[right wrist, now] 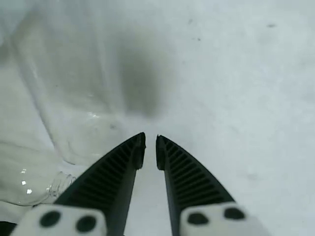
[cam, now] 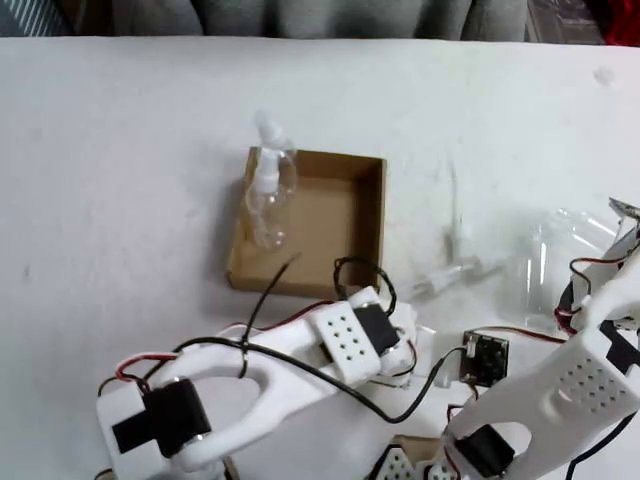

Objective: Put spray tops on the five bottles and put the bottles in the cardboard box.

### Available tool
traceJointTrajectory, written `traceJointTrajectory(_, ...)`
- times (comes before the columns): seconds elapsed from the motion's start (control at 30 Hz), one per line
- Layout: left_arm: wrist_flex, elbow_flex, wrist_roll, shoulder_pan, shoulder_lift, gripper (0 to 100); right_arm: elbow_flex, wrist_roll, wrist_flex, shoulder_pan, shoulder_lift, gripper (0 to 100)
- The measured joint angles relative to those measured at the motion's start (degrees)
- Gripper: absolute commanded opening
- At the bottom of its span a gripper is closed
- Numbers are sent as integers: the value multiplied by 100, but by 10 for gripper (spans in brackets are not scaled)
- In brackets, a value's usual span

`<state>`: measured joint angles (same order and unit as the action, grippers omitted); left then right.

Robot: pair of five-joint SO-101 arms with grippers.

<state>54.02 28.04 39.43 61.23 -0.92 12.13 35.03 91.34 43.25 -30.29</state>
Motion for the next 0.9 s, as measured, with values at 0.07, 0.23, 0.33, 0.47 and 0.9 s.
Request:
traceJointTrajectory(0.07, -18, 0, 0, 0, 0, 90, -53, 202, 105, 0, 35, 15)
traceJointTrajectory(0.23, -352, -35, -193, -79, -9, 90, -598, 659, 369, -26, 404, 15)
traceJointTrajectory(0.33, -396, -316, -651, -105, 0, 90, -1037, 738, 378, -88, 870, 15)
traceJointTrajectory(0.47, -589, -615, -923, 9, 255, 90, -1767, 774, 123, -185, 1591, 15)
traceJointTrajectory(0.9, -2400, 1547, -967, 141, 1952, 20, -2268, 334, -343, -193, 2541, 15)
